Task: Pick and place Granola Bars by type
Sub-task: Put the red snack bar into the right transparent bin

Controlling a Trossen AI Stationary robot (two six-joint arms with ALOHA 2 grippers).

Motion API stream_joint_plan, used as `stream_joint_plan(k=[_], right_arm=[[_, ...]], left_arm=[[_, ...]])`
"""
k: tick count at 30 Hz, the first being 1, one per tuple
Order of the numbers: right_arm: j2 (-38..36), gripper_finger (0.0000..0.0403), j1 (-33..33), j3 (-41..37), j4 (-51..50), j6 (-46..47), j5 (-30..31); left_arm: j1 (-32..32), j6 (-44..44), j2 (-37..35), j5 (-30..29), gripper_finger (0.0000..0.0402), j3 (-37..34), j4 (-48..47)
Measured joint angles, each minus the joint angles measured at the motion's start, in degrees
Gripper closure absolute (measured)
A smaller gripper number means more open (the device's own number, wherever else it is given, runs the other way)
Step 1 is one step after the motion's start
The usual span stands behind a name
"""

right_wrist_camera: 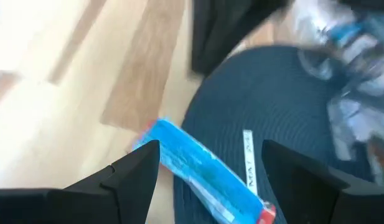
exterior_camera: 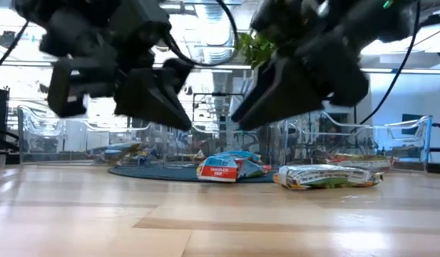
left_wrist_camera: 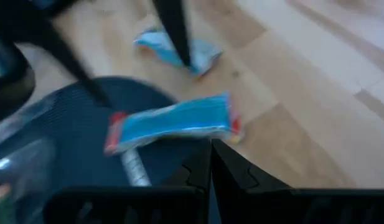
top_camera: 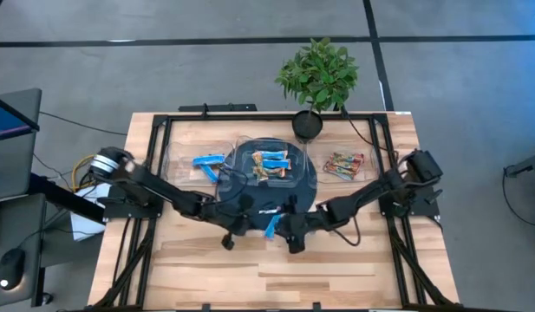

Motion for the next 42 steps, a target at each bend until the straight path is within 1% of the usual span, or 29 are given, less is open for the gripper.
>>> stream_joint_plan(k=[3,6,9,10,14,17,20,23,26,38,42], right_arm=[[0.9,0.0128,-2.4,-0.1,-0.8,0.5,-3.1],[2.3,0.0128,-4.5,-0.3,-1.8,2.2,-8.0],[4.7,0.0128,-5.9,0.2,1.6,1.4,-12.9],[5.0,0.0128,-6.3,-0.1,1.0,0.5,-13.7],[7.8,0.0128,-7.3,0.1,3.9,-2.3,-15.2],[8.4,0.0128,-8.2,0.1,3.8,-2.3,-15.7],[8.3,0.0129,-9.0,0.1,2.9,-0.4,-16.3],[8.5,0.0136,-9.5,0.2,2.5,0.4,-16.6],[8.5,0.0153,-9.5,0.2,2.4,0.5,-16.6],[8.4,0.027,-9.4,0.3,2.1,-0.2,-16.4],[8.2,0.0294,-9.4,0.3,1.8,-0.2,-16.0]], left_arm=[[-1.1,-1.5,-6.9,-4.7,0.0395,-1.8,-6.0],[-2.7,-4.8,-14.1,-8.6,0.0395,-4.6,-9.7],[-4.3,-8.6,-21.1,-12.8,0.0395,-8.9,-11.5],[-4.7,-9.6,-23.4,-14.5,0.0393,-10.4,-11.6],[-6.6,-12.2,-32.2,-20.7,0.0375,-15.3,-11.3],[-7.4,-12.9,-37.7,-22.7,0.0355,-17.7,-11.1],[-7.8,-13.5,-41.6,-23.7,0.0337,-19.1,-11.1],[-7.8,-13.7,-43.1,-24.0,0.0325,-19.4,-11.6],[-7.8,-14.1,-43.1,-24.3,0.0318,-19.4,-12.4],[-7.8,-14.9,-42.6,-25.3,0.0314,-19.4,-14.2],[-7.8,-15.0,-42.6,-25.4,0.0314,-19.4,-14.4]])
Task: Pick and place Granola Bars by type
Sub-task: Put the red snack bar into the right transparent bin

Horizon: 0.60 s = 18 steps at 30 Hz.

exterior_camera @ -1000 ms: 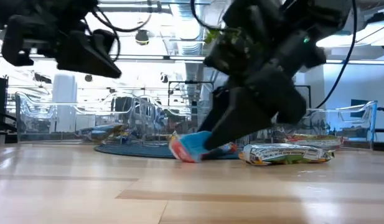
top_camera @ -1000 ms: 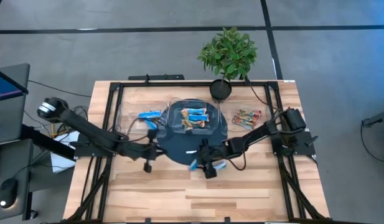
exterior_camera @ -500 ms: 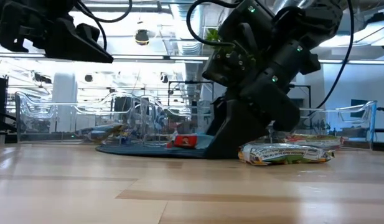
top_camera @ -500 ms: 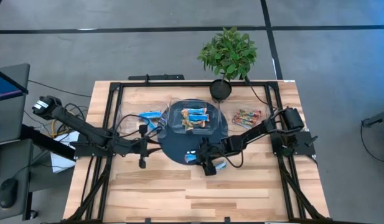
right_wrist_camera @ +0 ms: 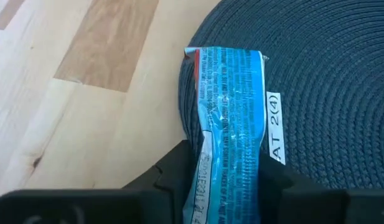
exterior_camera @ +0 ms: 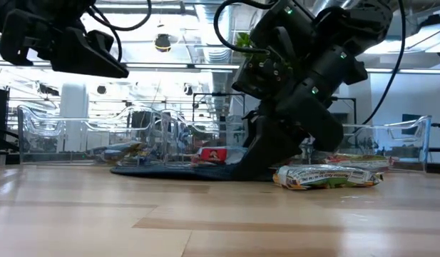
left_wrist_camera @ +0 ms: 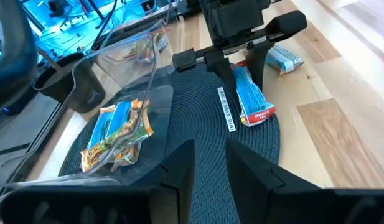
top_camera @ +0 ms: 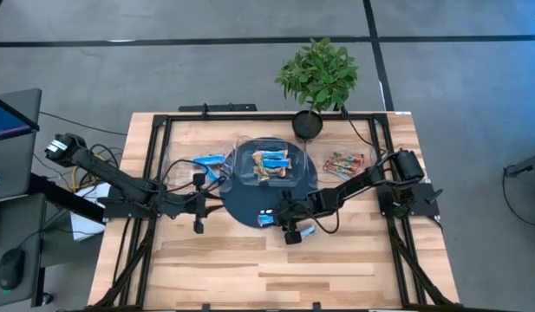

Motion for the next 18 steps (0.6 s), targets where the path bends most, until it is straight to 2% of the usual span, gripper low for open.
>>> stream_joint_plan(k=[5,11,18], right_arm=[[0.0,0.0293,0.7,0.0,0.1,2.1,0.0],[-0.1,0.0266,0.4,0.0,0.3,4.1,-7.6],[-0.1,0.0232,-0.2,0.0,0.4,7.8,-9.8]], left_arm=[[0.0,-0.4,0.0,-0.6,0.0314,0.0,-1.0],[0.0,-0.8,0.0,-1.3,0.0314,0.0,-1.3],[0.0,-1.0,0.0,-1.3,0.0314,0.0,-1.5]])
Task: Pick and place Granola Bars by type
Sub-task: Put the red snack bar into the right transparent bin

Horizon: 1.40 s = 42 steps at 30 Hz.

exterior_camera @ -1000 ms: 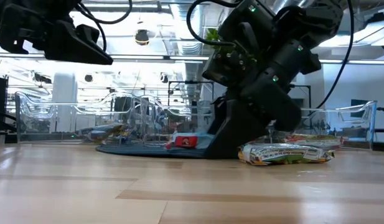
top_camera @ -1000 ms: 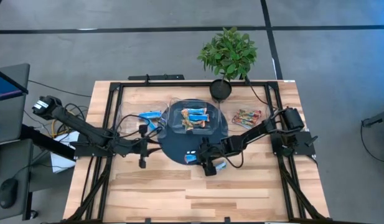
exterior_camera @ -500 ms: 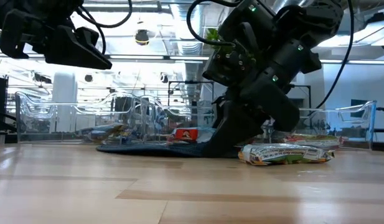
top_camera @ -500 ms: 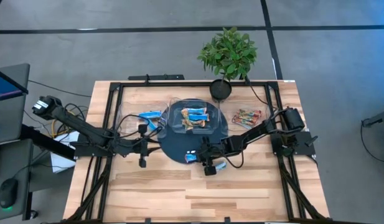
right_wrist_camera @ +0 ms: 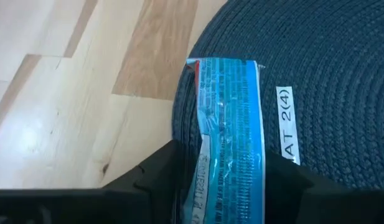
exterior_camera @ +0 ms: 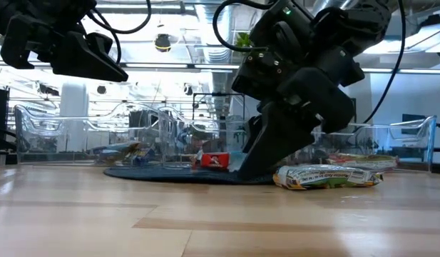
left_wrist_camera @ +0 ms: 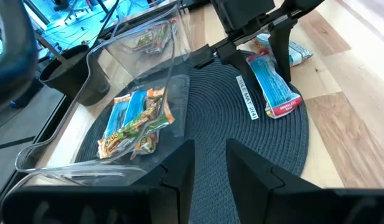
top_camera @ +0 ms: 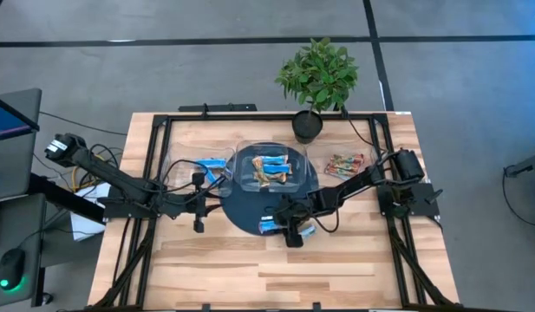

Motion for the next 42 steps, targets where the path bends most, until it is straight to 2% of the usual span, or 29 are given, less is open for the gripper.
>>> stream_joint_plan(k=[7,12,16,24,29,35,42], right_arm=[[0.0,0.0193,-0.7,0.0,0.1,-1.3,0.3],[0.0,0.0192,-1.3,0.0,0.4,-1.6,0.9],[0.0,0.0215,-1.5,0.0,0.4,-1.9,1.1],[0.0,0.0297,-1.4,0.0,0.4,-4.4,1.1],[0.0,0.0334,-1.4,0.0,0.4,-5.9,1.1],[0.0,0.0347,-1.4,0.0,0.4,-6.1,1.1],[0.0,0.0347,-1.2,1.2,0.3,-6.4,1.0]], left_arm=[[0.0,0.0,0.0,0.0,0.0314,0.0,0.0],[0.0,0.0,0.0,0.0,0.0314,0.0,0.0],[0.0,0.0,0.0,0.0,0.0314,0.0,0.0],[0.0,-0.6,0.0,-0.1,0.0315,0.0,-1.5],[0.0,-1.7,0.0,0.0,0.0315,0.0,-3.1],[0.0,-6.7,0.1,3.2,0.0315,0.0,-10.3],[0.2,-9.2,0.3,0.6,0.0315,0.0,-13.3]])
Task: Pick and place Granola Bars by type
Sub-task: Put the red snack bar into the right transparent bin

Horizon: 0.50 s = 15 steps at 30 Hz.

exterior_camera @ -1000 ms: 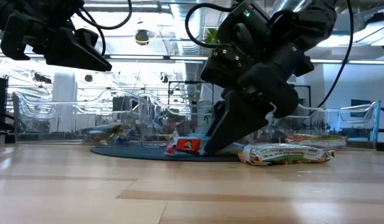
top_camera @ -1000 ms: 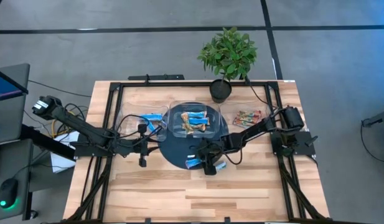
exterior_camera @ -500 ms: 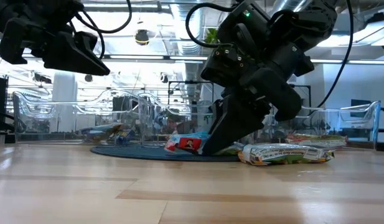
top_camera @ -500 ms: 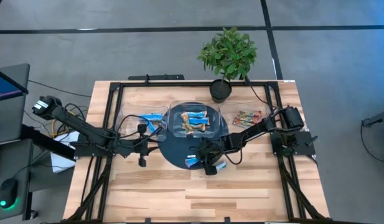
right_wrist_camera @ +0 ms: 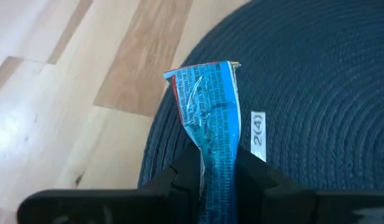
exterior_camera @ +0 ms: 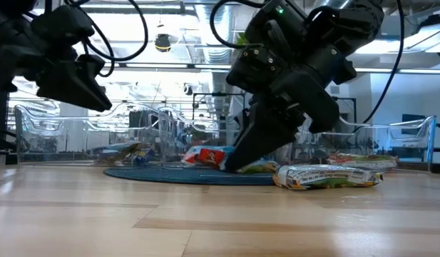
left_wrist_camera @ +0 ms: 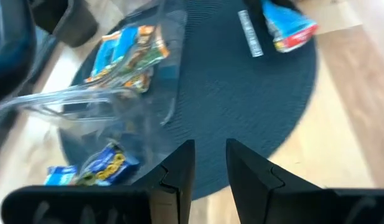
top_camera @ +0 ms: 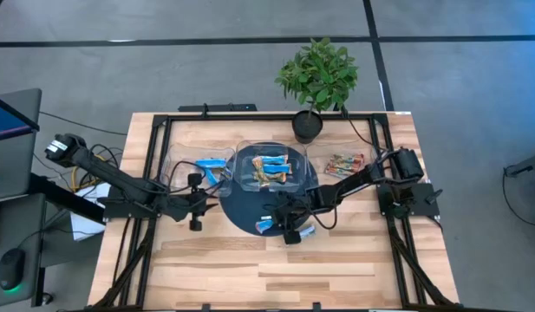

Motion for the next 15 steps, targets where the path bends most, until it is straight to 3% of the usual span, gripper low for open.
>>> stream_joint_plan(k=[15], right_arm=[[0.0,0.0347,1.0,0.5,-0.3,-1.6,0.0]], left_arm=[[7.0,-0.2,2.4,-2.0,0.0315,0.0,0.7]])
